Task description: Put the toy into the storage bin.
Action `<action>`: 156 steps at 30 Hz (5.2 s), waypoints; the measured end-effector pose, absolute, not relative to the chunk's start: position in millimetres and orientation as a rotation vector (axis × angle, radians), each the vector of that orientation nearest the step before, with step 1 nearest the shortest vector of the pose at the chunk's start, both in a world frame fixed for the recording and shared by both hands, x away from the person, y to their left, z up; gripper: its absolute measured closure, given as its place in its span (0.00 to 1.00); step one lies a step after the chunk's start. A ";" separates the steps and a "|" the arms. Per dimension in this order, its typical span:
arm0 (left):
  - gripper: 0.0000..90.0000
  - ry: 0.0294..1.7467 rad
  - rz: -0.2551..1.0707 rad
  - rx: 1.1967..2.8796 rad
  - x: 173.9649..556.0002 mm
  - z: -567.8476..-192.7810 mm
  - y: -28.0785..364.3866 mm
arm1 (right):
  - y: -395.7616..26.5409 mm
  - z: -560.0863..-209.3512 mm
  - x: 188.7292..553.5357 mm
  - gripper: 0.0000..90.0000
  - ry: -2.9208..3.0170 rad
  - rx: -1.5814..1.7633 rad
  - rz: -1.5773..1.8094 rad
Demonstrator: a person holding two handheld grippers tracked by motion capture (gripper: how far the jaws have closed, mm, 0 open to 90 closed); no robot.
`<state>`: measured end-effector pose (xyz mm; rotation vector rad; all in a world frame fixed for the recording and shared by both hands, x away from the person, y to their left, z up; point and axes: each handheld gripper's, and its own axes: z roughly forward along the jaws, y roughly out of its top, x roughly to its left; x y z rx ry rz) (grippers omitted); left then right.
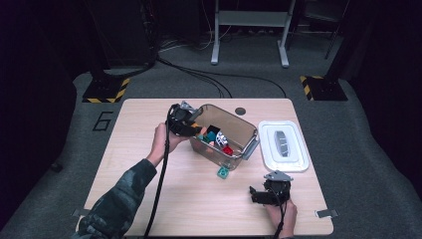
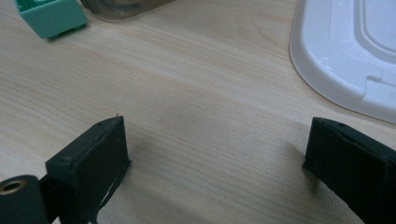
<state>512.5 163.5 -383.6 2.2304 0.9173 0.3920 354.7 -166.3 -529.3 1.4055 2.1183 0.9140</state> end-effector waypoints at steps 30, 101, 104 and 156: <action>0.16 0.853 0.372 2.120 420.9 -430.0 175.2 | -166.5 -529.3 354.6 0.06 2.118 1.405 0.914; 0.66 0.830 0.284 2.121 393.6 -505.7 114.0 | -165.9 -529.4 354.4 0.06 2.107 1.416 0.918; 0.66 0.823 0.292 2.122 393.0 -499.9 122.3 | -165.9 -529.3 354.3 0.06 2.108 1.416 0.918; 0.66 0.948 0.532 2.039 455.9 -377.5 230.2 | -165.8 -529.3 354.4 0.06 2.109 1.416 0.919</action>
